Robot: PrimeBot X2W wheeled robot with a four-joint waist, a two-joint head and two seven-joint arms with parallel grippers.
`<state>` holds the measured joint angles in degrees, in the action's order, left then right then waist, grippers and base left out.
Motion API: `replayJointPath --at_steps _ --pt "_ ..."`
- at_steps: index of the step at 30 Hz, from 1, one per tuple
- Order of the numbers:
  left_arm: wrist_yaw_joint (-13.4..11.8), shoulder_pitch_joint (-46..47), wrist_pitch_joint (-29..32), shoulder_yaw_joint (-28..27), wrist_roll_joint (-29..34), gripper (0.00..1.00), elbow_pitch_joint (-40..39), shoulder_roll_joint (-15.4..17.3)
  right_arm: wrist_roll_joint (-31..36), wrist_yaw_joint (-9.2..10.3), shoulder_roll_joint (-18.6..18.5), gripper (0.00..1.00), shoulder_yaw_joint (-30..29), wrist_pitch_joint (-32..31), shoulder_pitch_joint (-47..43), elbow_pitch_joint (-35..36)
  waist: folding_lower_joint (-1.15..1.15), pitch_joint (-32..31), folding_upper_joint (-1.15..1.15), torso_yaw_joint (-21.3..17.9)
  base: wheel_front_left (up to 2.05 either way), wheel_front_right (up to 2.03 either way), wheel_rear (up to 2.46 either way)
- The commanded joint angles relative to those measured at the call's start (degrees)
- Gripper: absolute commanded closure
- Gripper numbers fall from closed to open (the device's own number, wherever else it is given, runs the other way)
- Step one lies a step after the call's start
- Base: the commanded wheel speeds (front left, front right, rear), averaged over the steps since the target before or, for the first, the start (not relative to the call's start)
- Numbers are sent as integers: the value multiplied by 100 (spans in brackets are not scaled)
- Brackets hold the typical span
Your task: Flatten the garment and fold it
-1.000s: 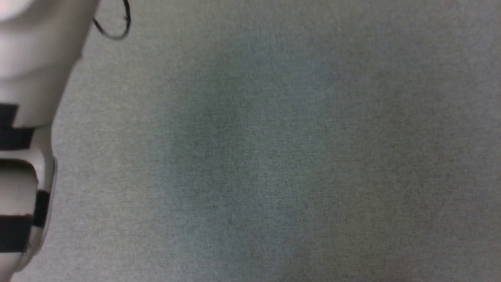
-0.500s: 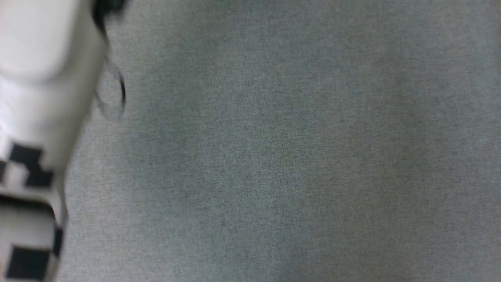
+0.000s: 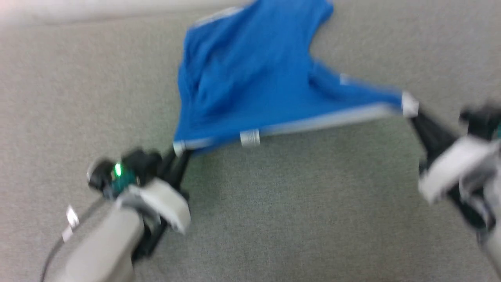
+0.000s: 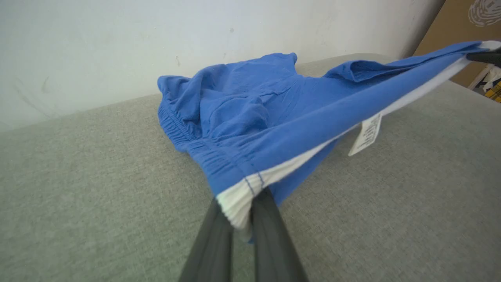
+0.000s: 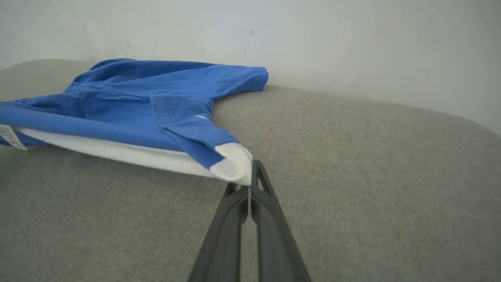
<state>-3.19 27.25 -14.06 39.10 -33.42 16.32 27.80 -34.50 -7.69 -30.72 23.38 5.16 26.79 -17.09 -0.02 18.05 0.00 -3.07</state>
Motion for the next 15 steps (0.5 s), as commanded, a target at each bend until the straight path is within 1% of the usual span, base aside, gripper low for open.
replayJointPath --at_steps 1,4,7,10,12,15 --pt "-80 -112 -2 -31 -50 100 -25 100 -49 20 -88 100 -103 -20 -170 13 2 -551 0 -23 0 0 0" --pt "-224 -692 16 47 -157 100 -261 144 -143 20 -120 100 -373 -170 -1126 332 2 -794 0 3 0 0 0" --pt "-394 -1158 71 165 -136 100 -423 250 -110 20 -13 100 -617 -306 -2036 669 2 -984 0 12 0 0 0" --pt "-584 -1611 164 220 -190 100 -668 372 -50 20 238 100 -840 -477 -2909 978 2 -1122 0 49 0 0 0" --pt "-700 -1867 258 276 -199 100 -816 462 -4 20 479 100 -1012 -556 -3424 1163 2 -1201 0 90 0 0 0" --pt "-808 -2193 399 369 -244 100 -1035 552 146 20 823 100 -1221 -661 -4024 1444 2 -1266 0 173 0 0 0"
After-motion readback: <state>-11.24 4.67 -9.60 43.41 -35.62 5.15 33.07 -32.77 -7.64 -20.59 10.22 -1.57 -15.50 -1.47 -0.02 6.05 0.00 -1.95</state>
